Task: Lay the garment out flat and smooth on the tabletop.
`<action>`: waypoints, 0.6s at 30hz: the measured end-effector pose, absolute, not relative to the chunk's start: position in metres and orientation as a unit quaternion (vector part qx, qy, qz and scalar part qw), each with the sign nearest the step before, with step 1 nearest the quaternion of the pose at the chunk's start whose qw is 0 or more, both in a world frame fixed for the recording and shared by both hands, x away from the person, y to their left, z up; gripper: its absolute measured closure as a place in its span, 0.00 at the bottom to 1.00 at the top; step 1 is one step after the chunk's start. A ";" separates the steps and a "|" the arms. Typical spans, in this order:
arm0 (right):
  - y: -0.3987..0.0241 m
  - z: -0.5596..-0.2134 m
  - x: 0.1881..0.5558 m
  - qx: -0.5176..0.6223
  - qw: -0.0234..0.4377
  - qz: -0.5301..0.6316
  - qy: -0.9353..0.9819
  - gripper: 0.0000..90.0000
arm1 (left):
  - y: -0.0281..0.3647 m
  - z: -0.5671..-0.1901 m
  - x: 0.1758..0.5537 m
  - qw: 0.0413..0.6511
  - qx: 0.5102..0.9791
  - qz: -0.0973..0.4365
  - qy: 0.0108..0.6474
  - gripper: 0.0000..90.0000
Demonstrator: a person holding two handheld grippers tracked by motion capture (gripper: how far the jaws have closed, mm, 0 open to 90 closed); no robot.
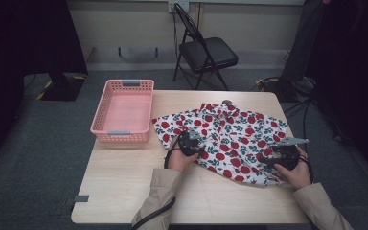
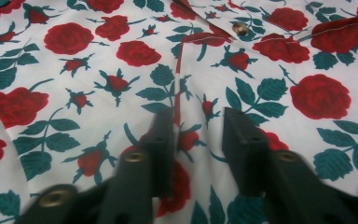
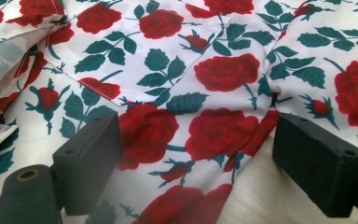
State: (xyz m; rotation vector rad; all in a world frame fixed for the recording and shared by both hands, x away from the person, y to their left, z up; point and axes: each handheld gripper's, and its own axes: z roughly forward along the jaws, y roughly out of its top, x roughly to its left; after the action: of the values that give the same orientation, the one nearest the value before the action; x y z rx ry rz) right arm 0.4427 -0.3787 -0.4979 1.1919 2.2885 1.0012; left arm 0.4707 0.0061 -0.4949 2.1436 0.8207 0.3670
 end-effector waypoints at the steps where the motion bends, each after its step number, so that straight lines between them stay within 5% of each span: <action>1: -0.379 -0.498 0.443 0.423 0.186 0.355 0.812 0.16 | 0.005 -0.493 0.470 0.390 0.852 0.147 0.319 0.91; 4: -0.379 -0.498 0.443 0.423 0.186 0.355 0.812 0.16 | 0.004 -0.489 0.465 0.380 0.859 0.131 0.317 0.99; 14: -0.379 -0.498 0.443 0.423 0.186 0.355 0.812 0.16 | 0.034 -0.487 0.428 0.419 0.840 0.065 0.338 0.94; 16: -0.379 -0.498 0.443 0.423 0.186 0.355 0.812 0.16 | 0.039 -0.488 0.425 0.421 0.836 0.071 0.345 0.87; 18: -0.379 -0.498 0.443 0.423 0.186 0.355 0.812 0.16 | 0.041 -0.489 0.426 0.427 0.831 0.081 0.348 0.71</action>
State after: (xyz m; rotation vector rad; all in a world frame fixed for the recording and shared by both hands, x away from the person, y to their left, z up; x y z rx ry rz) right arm 0.4427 -0.3787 -0.4979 1.1925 2.2886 1.0009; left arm 0.4264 0.0413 -0.4889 2.0755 0.8697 0.2015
